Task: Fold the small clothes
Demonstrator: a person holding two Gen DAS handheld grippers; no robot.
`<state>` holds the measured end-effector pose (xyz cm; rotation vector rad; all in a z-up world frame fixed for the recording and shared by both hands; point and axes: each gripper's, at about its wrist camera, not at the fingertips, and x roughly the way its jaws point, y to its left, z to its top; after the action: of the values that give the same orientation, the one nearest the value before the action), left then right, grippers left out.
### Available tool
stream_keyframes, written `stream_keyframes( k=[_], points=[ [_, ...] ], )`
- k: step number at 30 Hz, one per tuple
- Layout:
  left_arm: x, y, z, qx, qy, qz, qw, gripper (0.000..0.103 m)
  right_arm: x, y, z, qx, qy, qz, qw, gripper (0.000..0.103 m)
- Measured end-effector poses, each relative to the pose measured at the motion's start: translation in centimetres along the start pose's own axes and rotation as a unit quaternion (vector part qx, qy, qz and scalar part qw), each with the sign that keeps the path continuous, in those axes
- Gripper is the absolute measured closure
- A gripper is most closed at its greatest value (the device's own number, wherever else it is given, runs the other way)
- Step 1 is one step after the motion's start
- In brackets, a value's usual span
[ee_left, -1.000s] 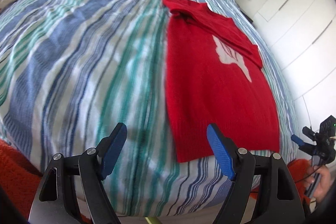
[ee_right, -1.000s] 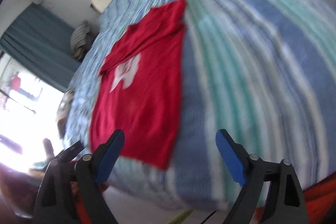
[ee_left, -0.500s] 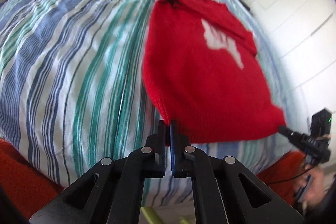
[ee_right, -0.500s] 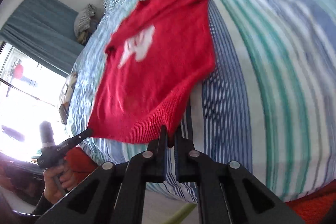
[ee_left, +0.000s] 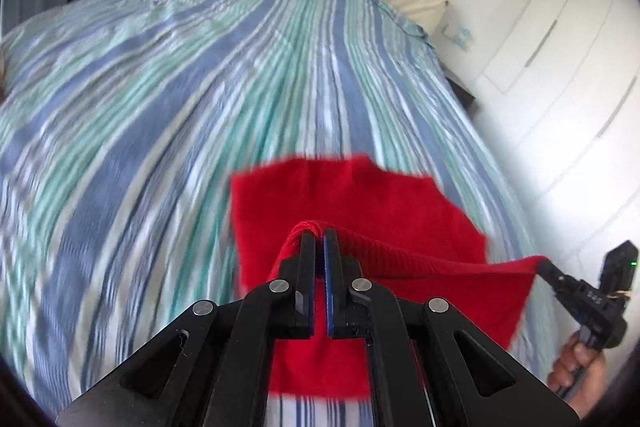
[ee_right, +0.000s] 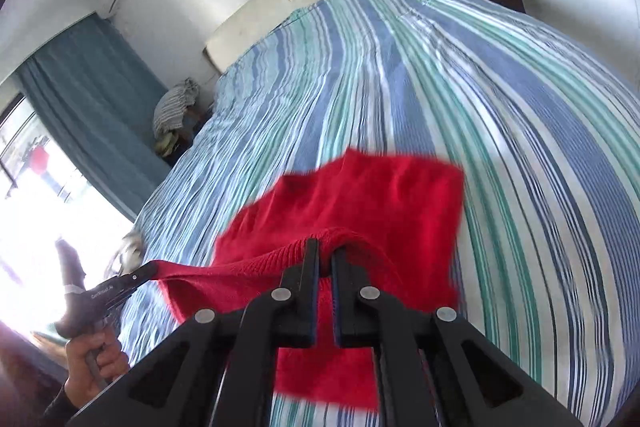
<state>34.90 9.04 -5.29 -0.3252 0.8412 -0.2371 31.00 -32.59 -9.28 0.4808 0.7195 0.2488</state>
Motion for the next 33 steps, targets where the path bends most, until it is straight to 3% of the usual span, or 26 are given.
stream_keyframes(
  k=[2,3,4,5,6,8,11,13,15,17,20,22,24,30,33],
  points=[
    [4.8,-0.2,3.0,0.008,0.030,0.035,0.9989,0.093,3.8,-1.0,3.0,0.024,-0.008,0.009,1.000,0.097],
    [6.9,0.1,4.1,0.006,0.049,0.065,0.9967,0.090,5.4,-1.6,3.9,0.029,-0.002,-0.009,1.000,0.089],
    [8.1,0.6,4.6,0.000,0.062,0.093,0.9938,0.086,6.6,-2.0,4.5,0.034,0.003,-0.039,0.999,0.073],
    [8.7,1.5,4.9,-0.011,0.066,0.104,0.9923,0.074,7.3,-2.5,4.5,0.040,0.005,-0.060,0.997,0.069],
    [8.4,2.4,4.4,-0.020,0.061,0.099,0.9930,0.058,7.3,-2.8,4.5,0.041,0.004,-0.059,0.997,0.069],
    [6.6,3.8,2.7,-0.017,0.033,0.090,0.9953,0.044,6.6,-2.6,3.1,0.020,0.004,-0.054,0.998,0.069],
    [3.7,3.6,-1.8,0.034,0.018,0.087,0.9954,0.039,5.3,-0.9,-0.3,-0.062,0.021,-0.059,0.996,0.069],
    [2.8,2.5,-5.2,0.074,0.032,0.074,0.9940,0.031,5.0,0.5,-3.4,-0.121,0.055,-0.046,0.990,0.068],
    [3.4,2.0,-8.2,0.109,0.067,0.098,0.9870,0.029,5.5,0.6,-6.6,-0.159,0.118,-0.055,0.979,0.068],
    [2.6,3.5,-11.2,0.094,0.095,0.124,0.9833,0.032,5.2,-1.1,-9.5,-0.153,0.164,-0.103,0.969,0.068],
    [-1.4,4.9,-14.5,0.055,0.094,0.111,0.9879,0.031,0.2,-1.5,-11.8,-0.131,0.126,-0.119,0.976,0.065],
    [-3.7,3.9,-16.2,0.070,0.079,0.115,0.9877,0.023,-2.4,-0.6,-13.6,-0.135,0.106,-0.116,0.978,0.045],
    [-5.6,2.3,-18.1,0.089,0.069,0.120,0.9864,0.018,-4.2,0.1,-15.8,-0.127,0.092,-0.114,0.981,0.038],
    [-6.5,0.5,-22.2,0.084,0.075,0.119,0.9865,0.017,-5.2,-0.6,-20.4,-0.054,0.076,-0.145,0.985,0.037],
    [-5.6,0.3,-23.3,0.088,0.087,0.127,0.9841,0.017,-4.9,-0.7,-21.1,-0.057,0.065,-0.157,0.984,0.035]
  ],
)
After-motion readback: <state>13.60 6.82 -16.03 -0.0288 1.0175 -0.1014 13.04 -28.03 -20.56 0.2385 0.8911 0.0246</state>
